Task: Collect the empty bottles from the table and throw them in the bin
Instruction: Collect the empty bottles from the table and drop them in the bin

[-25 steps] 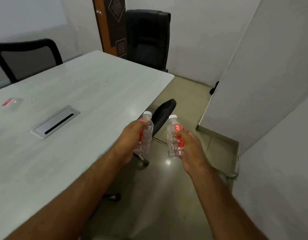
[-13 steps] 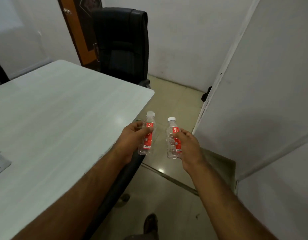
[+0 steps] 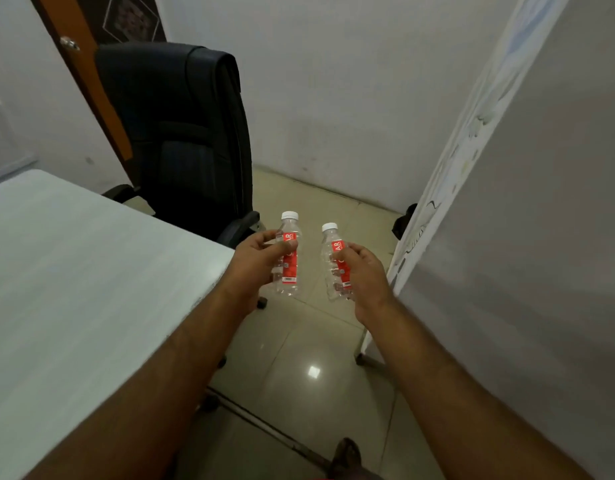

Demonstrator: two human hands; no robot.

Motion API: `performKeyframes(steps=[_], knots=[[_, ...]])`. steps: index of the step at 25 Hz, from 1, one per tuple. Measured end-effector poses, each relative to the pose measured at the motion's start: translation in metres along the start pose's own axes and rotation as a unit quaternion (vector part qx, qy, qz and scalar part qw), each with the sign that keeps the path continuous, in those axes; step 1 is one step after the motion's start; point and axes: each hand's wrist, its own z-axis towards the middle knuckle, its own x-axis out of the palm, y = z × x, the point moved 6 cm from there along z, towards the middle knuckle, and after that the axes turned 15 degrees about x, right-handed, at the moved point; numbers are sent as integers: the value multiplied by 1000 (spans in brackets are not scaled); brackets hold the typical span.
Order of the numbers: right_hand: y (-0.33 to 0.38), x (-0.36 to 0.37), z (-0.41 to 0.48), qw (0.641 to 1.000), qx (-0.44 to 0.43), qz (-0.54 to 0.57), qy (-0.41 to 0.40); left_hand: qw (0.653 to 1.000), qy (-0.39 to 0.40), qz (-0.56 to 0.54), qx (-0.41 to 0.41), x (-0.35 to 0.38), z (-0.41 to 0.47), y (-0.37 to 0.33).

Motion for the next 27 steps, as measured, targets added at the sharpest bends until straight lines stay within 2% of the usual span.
performKeyframes(steps=[6, 12, 16, 23, 27], knots=[[98, 34, 163, 1000, -6, 14, 22, 999, -49, -21, 2, 23, 173, 10], [159, 91, 357, 1000, -8, 26, -3, 998, -51, -22, -11, 19, 386, 64], [216, 107, 453, 999, -1, 35, -36, 997, -56, -16, -47, 31, 505, 78], [310, 58, 603, 989, -1, 89, -122, 996, 51, 1, -68, 125, 702, 104], [348, -13, 713, 969, 5, 150, -195, 988, 126, 27, -85, 226, 818, 146]])
